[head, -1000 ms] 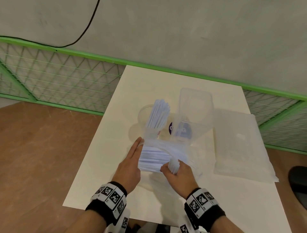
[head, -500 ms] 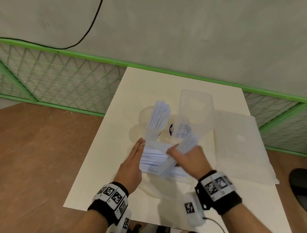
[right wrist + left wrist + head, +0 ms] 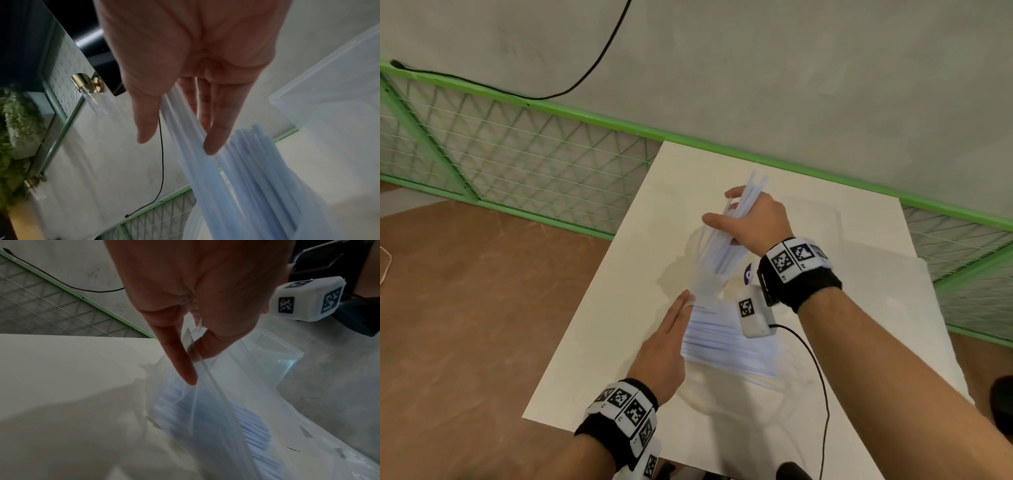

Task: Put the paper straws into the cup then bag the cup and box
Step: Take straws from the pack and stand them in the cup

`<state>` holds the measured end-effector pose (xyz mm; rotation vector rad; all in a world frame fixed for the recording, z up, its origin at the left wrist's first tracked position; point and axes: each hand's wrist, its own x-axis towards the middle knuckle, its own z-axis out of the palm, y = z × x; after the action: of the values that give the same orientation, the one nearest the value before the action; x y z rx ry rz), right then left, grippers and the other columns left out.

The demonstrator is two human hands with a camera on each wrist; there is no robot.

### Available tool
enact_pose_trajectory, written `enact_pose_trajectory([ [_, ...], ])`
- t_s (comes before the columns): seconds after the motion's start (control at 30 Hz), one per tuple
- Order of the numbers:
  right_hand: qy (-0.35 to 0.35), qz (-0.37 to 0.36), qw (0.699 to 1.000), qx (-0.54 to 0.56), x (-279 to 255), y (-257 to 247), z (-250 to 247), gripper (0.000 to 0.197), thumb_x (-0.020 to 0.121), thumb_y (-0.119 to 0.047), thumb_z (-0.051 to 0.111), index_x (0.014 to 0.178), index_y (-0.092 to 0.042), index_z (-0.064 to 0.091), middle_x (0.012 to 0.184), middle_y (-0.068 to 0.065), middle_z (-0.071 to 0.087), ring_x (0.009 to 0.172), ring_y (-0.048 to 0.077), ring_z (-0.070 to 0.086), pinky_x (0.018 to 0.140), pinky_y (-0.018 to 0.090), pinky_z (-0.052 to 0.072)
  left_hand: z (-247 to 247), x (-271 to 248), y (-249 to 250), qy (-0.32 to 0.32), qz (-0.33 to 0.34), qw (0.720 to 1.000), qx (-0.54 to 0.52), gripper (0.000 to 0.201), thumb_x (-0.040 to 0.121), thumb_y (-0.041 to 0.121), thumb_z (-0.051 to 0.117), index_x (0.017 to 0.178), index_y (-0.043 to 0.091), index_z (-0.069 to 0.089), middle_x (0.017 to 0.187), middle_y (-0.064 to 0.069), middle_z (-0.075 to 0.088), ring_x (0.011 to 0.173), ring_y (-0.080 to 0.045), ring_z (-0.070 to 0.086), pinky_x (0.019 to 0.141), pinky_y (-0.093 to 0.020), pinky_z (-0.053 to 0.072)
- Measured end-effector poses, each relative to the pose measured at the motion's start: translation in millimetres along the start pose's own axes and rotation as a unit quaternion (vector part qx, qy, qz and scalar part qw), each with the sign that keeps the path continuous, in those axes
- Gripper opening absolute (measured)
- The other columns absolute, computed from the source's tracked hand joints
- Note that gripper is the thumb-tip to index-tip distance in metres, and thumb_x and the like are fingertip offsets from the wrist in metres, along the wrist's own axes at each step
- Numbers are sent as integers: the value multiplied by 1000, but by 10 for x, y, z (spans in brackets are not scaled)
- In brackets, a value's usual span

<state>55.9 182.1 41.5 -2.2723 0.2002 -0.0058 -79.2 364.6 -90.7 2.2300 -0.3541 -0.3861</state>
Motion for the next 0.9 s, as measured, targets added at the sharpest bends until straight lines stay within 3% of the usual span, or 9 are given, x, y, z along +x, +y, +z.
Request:
enact_pose_trajectory([
  [0.13,83,-45,996,-7,20,33,-46,74,68,-54,82,127,-20,52,118,-2,64,106,17,61,87,26,46,-12,-6,-2,2,-2,1000,10,97,79,-17,41,155,35,11,154,40,-10,113,-15,60,84,-33,55],
  [0.33,117,-49,990,55,20,166,16,82,70,-46,84,137,-22,42,126,-1,56,107,16,56,87,27,45,-18,-4,17,-4,-9,1000,21,97,79,-17,40,155,36,10,156,37,-9,107,-14,61,79,-30,54],
  [0.43,144,-80,986,27,-8,231,63,70,85,-44,71,141,-16,40,137,4,52,123,19,50,102,34,42,-17,-3,9,-6,-8,1000,25,97,79,-17,39,156,35,9,156,37,-10,112,-16,60,82,-34,54],
  [0.5,115,-116,985,-65,-69,285,156,64,96,-48,52,146,-11,36,147,8,44,135,23,40,112,38,33,-18,0,10,-4,-8,1000,25,97,79,-17,39,156,35,9,156,37,-10,115,-16,58,84,-34,54],
  [0.6,1,-153,959,-238,-199,390,362,69,98,-58,27,150,-12,30,156,7,33,145,24,24,117,39,21,-17,4,16,-2,-4,1000,28,98,78,-18,39,156,34,9,156,36,-10,117,-15,57,82,-31,54],
  [0.7,-36,-162,952,-256,-243,425,419,66,96,-55,19,148,-18,35,159,-1,28,149,18,12,119,39,13,-22,11,22,0,-4,1000,29,97,78,-19,39,156,32,10,156,35,-10,117,-14,57,80,-27,53],
  [0.8,52,-228,953,-191,-376,301,267,40,95,-27,38,130,-18,55,143,0,50,137,21,38,107,39,28,-19,7,8,-3,-10,999,33,99,77,-19,40,156,33,10,155,37,-11,112,-15,60,78,-25,53],
  [0.87,77,-297,940,-151,-642,245,228,35,82,-9,42,108,-15,64,112,2,67,103,23,61,85,36,44,-15,0,15,-9,-18,999,33,100,77,-19,41,156,35,10,153,40,-14,105,-19,62,75,-29,54],
  [0.9,57,-316,937,-140,-831,258,258,32,79,-9,40,99,-15,65,96,2,69,86,23,63,74,34,48,-9,-3,23,-13,-23,999,37,101,77,-18,42,156,35,8,151,42,-17,100,-19,62,71,-25,52],
])
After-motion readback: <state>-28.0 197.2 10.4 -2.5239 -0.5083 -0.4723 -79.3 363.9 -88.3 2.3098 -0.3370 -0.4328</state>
